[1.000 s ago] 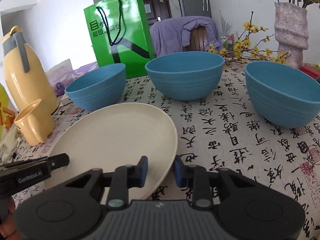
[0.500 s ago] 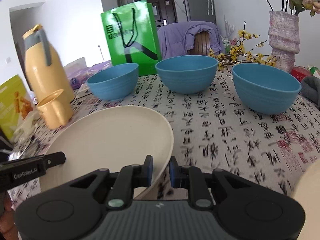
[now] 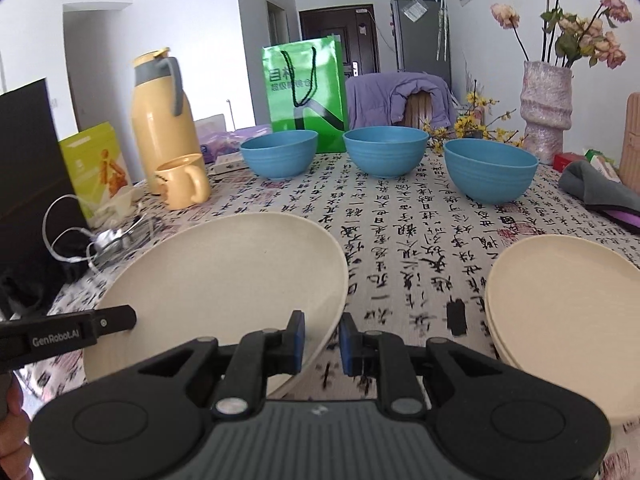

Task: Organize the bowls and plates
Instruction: 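Close both grippers on the cream plate rim and lift it, then carry the held cream plate over the plate stack and lower it on top, then open both grippers and withdraw them from the plate stack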

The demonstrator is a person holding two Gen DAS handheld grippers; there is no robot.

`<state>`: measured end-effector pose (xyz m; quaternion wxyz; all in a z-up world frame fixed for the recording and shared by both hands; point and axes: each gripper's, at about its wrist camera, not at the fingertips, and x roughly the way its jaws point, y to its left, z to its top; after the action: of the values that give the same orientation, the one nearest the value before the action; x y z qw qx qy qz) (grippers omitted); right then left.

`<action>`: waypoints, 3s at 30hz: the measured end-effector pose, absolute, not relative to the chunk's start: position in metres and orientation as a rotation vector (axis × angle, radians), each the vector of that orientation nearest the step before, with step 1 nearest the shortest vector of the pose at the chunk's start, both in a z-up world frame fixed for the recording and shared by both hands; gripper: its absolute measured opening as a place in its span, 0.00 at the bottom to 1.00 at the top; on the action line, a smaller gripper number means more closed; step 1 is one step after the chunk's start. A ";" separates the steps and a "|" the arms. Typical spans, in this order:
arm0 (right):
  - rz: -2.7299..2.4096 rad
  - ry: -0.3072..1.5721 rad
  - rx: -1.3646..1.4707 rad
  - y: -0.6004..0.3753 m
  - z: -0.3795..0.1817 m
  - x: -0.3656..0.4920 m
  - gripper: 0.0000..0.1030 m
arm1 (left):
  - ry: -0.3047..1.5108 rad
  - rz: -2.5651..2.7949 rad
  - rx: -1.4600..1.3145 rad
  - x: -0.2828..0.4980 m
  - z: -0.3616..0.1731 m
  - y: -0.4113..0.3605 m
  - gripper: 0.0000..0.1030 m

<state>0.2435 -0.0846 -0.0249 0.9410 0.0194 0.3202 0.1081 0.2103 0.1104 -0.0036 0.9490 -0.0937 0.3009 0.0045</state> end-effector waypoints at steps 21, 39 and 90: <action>0.246 0.596 0.053 -0.102 -0.019 0.187 0.17 | 0.579 0.034 -0.156 0.162 0.005 0.085 0.16; 0.115 0.555 0.105 -0.198 -0.013 0.204 0.16 | 0.581 -0.091 -0.109 0.202 0.011 -0.013 0.17; -0.096 0.467 -0.042 -0.293 -0.022 0.229 0.53 | 0.550 -0.293 0.028 0.244 -0.010 -0.121 0.40</action>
<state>0.2287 -0.2934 -0.0215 0.9715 -0.0207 0.2315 -0.0474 0.2439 -0.1210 -0.0097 0.9518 0.0137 0.2704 -0.1439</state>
